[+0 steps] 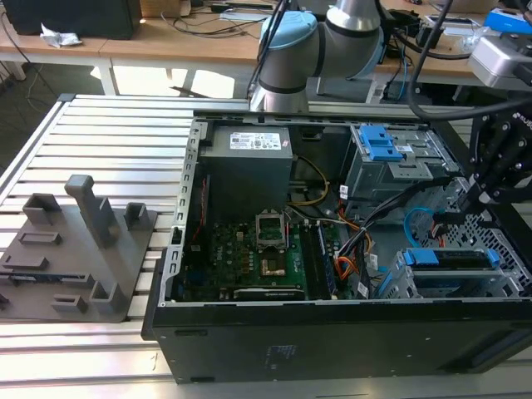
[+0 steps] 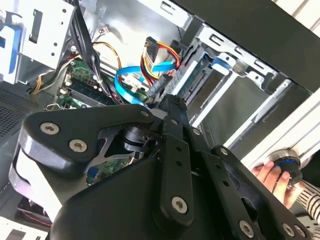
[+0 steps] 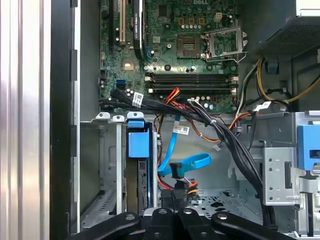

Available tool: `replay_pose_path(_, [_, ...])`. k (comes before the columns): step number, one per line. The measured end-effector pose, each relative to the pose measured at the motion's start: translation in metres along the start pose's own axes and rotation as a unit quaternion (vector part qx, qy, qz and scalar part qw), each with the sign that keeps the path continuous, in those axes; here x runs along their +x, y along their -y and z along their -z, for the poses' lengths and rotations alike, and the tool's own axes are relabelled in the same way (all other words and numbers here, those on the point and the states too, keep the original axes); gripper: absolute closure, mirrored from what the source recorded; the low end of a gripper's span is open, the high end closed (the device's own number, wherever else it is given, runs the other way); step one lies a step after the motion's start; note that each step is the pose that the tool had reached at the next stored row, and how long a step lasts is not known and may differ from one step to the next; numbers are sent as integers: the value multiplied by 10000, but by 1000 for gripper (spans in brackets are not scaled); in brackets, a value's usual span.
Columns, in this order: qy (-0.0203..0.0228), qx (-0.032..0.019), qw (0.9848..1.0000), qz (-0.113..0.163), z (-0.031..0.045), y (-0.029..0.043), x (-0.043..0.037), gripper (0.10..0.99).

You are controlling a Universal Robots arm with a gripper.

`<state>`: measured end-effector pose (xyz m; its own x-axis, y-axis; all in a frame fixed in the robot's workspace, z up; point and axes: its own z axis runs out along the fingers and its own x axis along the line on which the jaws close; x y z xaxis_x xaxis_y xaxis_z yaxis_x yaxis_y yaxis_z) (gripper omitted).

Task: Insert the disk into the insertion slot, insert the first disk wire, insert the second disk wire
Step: 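Insert the first disk wire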

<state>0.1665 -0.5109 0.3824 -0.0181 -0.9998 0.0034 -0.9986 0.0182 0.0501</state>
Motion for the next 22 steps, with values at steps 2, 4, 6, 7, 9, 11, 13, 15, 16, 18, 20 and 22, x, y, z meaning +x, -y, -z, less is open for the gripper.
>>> replay_pose_path(2, [-3, -1, 10000, -1, -20, 4, -50, 980])
replay_pose_path(4, [-8, -1, 10000, -4, -39, 9, -106, 980])
replay_pose_path(6, [-7, -1, 10000, -7, -67, 15, -121, 980])
replay_pose_path(7, [-8, -1, 10000, -7, -80, 17, -124, 980])
replay_pose_path(9, [-8, -1, 10000, -7, -89, 19, -125, 980])
replay_pose_path(11, [-9, -1, 10000, -7, -89, 19, -124, 980])
replay_pose_path(13, [-10, -1, 10000, -7, -90, 19, -124, 980])
replay_pose_path(15, [-11, -1, 10000, -7, -90, 19, -124, 980])
replay_pose_path(16, [-11, -1, 10000, -7, -90, 19, -124, 973])
replay_pose_path(18, [-12, -1, 10000, -7, -89, 19, -124, 918])
replay_pose_path(20, [-13, -1, 10000, -8, -90, 19, -125, 847])
replay_pose_path(22, [-14, -2, 9999, -139, -106, 20, -125, 847])
